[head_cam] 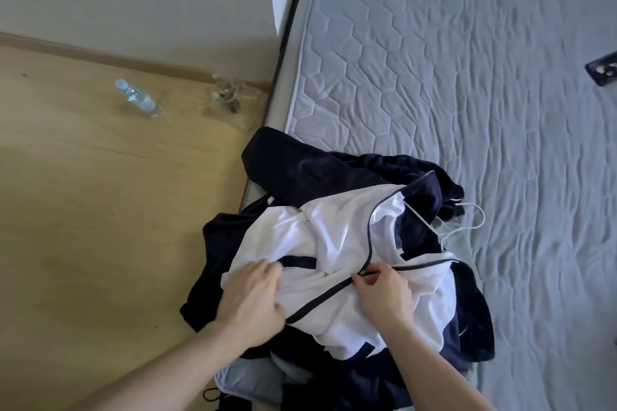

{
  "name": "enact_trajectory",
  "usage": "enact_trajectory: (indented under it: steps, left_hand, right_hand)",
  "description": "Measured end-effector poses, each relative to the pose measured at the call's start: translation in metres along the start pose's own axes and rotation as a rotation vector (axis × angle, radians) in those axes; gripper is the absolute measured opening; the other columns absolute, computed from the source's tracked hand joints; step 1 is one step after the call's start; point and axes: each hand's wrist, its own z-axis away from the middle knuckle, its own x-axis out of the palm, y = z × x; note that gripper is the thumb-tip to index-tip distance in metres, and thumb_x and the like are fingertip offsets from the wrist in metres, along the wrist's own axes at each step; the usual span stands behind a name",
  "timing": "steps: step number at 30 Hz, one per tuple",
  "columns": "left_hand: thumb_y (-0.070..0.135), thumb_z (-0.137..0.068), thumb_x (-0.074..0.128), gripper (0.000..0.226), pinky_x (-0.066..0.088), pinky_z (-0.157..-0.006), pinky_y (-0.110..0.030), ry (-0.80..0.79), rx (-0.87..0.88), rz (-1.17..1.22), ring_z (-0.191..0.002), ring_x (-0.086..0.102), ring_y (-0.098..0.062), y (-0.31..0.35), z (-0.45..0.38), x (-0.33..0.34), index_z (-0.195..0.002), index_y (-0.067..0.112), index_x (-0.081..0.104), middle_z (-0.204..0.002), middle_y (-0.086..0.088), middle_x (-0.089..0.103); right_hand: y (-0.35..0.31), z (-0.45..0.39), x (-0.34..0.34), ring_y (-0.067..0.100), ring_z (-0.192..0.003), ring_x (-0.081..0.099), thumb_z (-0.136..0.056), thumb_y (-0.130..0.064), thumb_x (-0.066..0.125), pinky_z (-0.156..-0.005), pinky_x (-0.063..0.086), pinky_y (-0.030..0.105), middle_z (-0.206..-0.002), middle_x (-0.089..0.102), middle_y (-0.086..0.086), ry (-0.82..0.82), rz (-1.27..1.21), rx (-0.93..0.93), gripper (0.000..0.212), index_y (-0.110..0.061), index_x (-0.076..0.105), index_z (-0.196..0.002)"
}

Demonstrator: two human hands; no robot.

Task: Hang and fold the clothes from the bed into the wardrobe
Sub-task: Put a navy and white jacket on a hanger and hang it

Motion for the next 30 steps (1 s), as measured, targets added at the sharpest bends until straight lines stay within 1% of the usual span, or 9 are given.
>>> enact_trajectory:
  steps: [3, 6, 10, 14, 15, 18, 23, 26, 30]
  left_hand:
    - [0.038, -0.071, 0.052, 0.029, 0.040, -0.086, -0.032, -0.014, 0.102, 0.078, -0.094, 0.046, -0.014, 0.043, -0.012, 0.004, -0.098, 0.029, 0.046, -0.100, 0.015, 0.046]
    - [0.054, -0.080, 0.057, 0.046, 0.041, -0.092, -0.037, -0.094, 0.066, 0.013, -0.107, 0.049, -0.019, 0.071, -0.028, 0.020, -0.117, 0.027, 0.050, -0.113, 0.009, 0.052]
    - [0.041, -0.094, 0.060, 0.033, 0.046, -0.090, -0.035, -0.111, 0.013, -0.046, -0.107, 0.060, -0.021, 0.063, -0.040, 0.038, -0.123, 0.027, 0.062, -0.114, 0.004, 0.065]
    - [0.038, -0.096, 0.056, 0.017, 0.044, -0.078, -0.031, 0.011, 0.027, 0.196, -0.094, 0.059, -0.015, 0.046, -0.031, 0.038, -0.107, 0.036, 0.069, -0.099, 0.011, 0.068]
    - [0.039, -0.097, 0.055, 0.012, 0.041, -0.074, -0.030, 0.044, 0.050, 0.225, -0.088, 0.056, -0.013, 0.041, -0.028, 0.037, -0.095, 0.034, 0.066, -0.091, 0.013, 0.066]
    - [0.039, -0.097, 0.054, 0.032, 0.036, -0.072, -0.025, 0.025, 0.138, 0.296, -0.076, 0.049, -0.007, 0.028, -0.018, 0.039, -0.069, 0.036, 0.041, -0.072, 0.018, 0.052]
    - [0.039, -0.101, 0.051, 0.032, 0.036, -0.073, -0.019, 0.036, 0.127, 0.407, -0.075, 0.047, -0.005, 0.021, -0.012, 0.044, -0.072, 0.033, 0.041, -0.069, 0.018, 0.049]
    - [0.039, -0.101, 0.048, 0.035, 0.037, -0.066, -0.030, 0.024, 0.115, 0.425, -0.068, 0.045, -0.011, 0.022, -0.012, 0.049, -0.071, 0.023, 0.042, -0.066, 0.009, 0.048]
    - [0.035, -0.100, 0.050, 0.038, 0.027, -0.063, -0.026, 0.072, 0.112, 0.400, -0.067, 0.041, -0.011, 0.020, -0.011, 0.051, -0.067, 0.028, 0.033, -0.063, 0.012, 0.042]
  right_hand:
    - [0.001, -0.004, 0.003, 0.004, -0.079, 0.058, -0.088, -0.044, 0.073, -0.075, 0.049, 0.030, -0.076, 0.065, -0.025, -0.002, 0.022, -0.022, 0.018, -0.031, 0.070, -0.101]
    - [0.000, -0.008, 0.003, 0.008, -0.080, 0.062, -0.088, -0.038, 0.075, -0.074, 0.051, 0.030, -0.075, 0.064, -0.021, -0.007, 0.024, -0.023, 0.014, -0.029, 0.071, -0.098]
    - [-0.002, -0.010, 0.003, 0.014, -0.083, 0.068, -0.083, -0.034, 0.077, -0.076, 0.056, 0.034, -0.075, 0.068, -0.015, -0.040, 0.031, -0.044, 0.012, -0.027, 0.070, -0.091]
    - [-0.005, -0.007, 0.006, 0.011, -0.083, 0.067, -0.075, -0.041, 0.080, -0.067, 0.051, 0.028, -0.076, 0.070, -0.013, -0.089, 0.042, -0.028, 0.027, -0.027, 0.068, -0.094]
    - [-0.005, -0.006, 0.006, 0.011, -0.082, 0.067, -0.073, -0.041, 0.081, -0.068, 0.052, 0.028, -0.076, 0.070, -0.013, -0.087, 0.035, -0.026, 0.028, -0.027, 0.067, -0.094]
    - [-0.010, -0.001, 0.009, 0.009, -0.079, 0.066, -0.069, -0.039, 0.084, -0.074, 0.057, 0.033, -0.075, 0.068, -0.012, -0.095, -0.017, -0.043, 0.031, -0.028, 0.062, -0.088]
    - [-0.015, 0.009, 0.019, -0.002, -0.077, 0.057, -0.059, -0.047, 0.092, -0.059, 0.039, 0.017, -0.084, 0.063, -0.015, -0.120, -0.076, -0.027, 0.058, -0.029, 0.048, -0.094]
    - [-0.013, 0.006, 0.022, 0.003, -0.075, 0.058, -0.064, -0.045, 0.092, -0.058, 0.038, 0.020, -0.085, 0.063, -0.013, -0.142, -0.024, -0.023, 0.052, -0.029, 0.050, -0.090]
    - [-0.013, 0.000, 0.025, 0.010, -0.071, 0.056, -0.083, -0.036, 0.082, -0.066, 0.045, 0.030, -0.080, 0.061, -0.011, -0.139, 0.099, -0.091, 0.033, -0.023, 0.053, -0.090]
